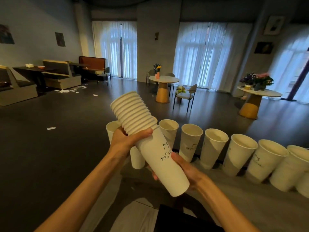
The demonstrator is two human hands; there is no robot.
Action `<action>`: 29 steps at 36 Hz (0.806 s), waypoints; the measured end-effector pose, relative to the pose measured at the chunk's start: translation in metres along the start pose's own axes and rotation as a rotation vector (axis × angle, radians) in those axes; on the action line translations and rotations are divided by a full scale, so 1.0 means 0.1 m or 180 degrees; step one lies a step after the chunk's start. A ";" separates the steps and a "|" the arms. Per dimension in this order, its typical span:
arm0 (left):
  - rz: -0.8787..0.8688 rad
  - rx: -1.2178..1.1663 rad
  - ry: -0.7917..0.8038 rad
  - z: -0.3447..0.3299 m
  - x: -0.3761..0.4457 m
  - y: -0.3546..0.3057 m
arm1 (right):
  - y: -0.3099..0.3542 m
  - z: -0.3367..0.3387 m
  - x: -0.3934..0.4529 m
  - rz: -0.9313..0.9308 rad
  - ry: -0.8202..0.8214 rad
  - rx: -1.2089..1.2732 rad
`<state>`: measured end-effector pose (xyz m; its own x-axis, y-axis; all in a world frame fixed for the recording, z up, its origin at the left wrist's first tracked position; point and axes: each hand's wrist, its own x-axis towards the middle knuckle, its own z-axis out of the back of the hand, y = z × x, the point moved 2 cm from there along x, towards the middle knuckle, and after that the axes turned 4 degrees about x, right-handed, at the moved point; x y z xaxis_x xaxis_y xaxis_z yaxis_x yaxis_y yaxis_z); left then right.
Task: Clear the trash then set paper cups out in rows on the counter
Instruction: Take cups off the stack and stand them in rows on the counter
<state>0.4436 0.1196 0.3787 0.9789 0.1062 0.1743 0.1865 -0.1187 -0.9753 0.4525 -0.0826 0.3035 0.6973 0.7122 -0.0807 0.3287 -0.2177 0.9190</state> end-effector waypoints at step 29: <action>-0.0969 0.0472 -0.0148 0.16 -0.06 -0.53 | -0.18 0.40 0.40 0.0163 -0.2551 -0.2499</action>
<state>0.4267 0.1408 0.4272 0.8747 0.1600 0.4575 0.4523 0.0700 -0.8891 0.5001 -0.0773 0.2681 0.9998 0.0179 -0.0007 -0.0074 0.4481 0.8940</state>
